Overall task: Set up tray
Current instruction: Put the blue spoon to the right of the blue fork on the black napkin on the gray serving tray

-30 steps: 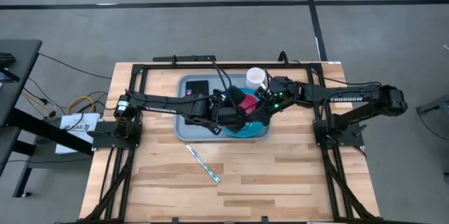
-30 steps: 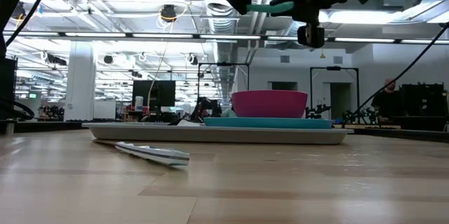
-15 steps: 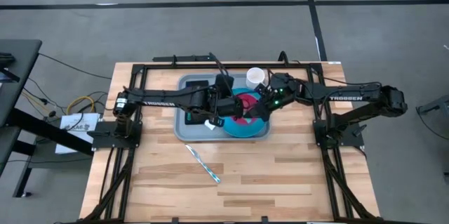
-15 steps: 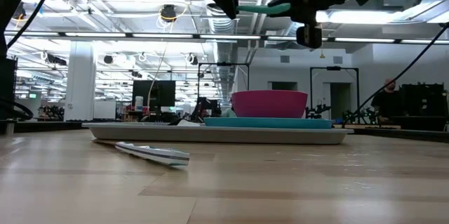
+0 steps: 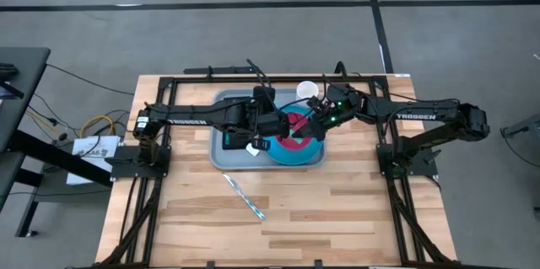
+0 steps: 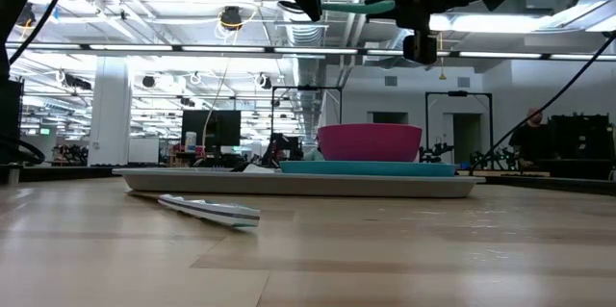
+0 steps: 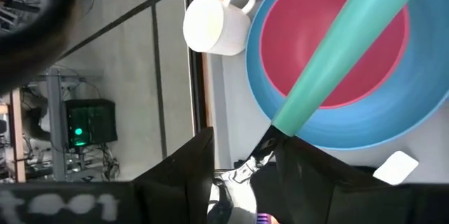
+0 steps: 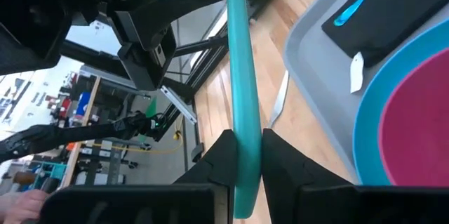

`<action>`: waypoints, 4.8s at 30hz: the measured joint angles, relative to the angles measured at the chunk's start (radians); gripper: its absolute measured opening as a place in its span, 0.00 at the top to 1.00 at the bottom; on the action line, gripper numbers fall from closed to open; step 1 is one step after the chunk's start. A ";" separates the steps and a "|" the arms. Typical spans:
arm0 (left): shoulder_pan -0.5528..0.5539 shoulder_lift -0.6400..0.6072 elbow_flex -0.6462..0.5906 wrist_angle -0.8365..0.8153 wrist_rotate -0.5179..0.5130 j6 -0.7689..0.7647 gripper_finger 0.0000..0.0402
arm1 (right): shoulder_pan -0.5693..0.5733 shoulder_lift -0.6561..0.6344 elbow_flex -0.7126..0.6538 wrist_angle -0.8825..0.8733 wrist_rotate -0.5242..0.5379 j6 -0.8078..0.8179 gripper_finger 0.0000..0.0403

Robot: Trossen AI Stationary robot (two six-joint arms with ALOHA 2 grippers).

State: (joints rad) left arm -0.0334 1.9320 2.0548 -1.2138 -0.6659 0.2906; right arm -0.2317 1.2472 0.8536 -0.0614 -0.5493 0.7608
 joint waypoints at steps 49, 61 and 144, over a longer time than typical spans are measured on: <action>0.056 -0.004 0.000 -0.321 -0.011 -0.201 0.66 | -0.045 0.235 0.076 0.351 0.037 0.175 0.92; 0.117 -0.013 -0.028 -0.351 0.087 -0.199 0.70 | -0.048 0.362 0.232 0.273 0.025 0.117 0.92; 0.398 -0.072 -0.572 0.079 0.497 -0.651 0.61 | 0.298 -0.337 0.174 -0.909 0.689 -0.058 0.57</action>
State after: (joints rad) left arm 0.3647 1.8601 1.4826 -1.1347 -0.1688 -0.3607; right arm 0.0660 0.9102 1.0278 -0.9706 0.1401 0.7025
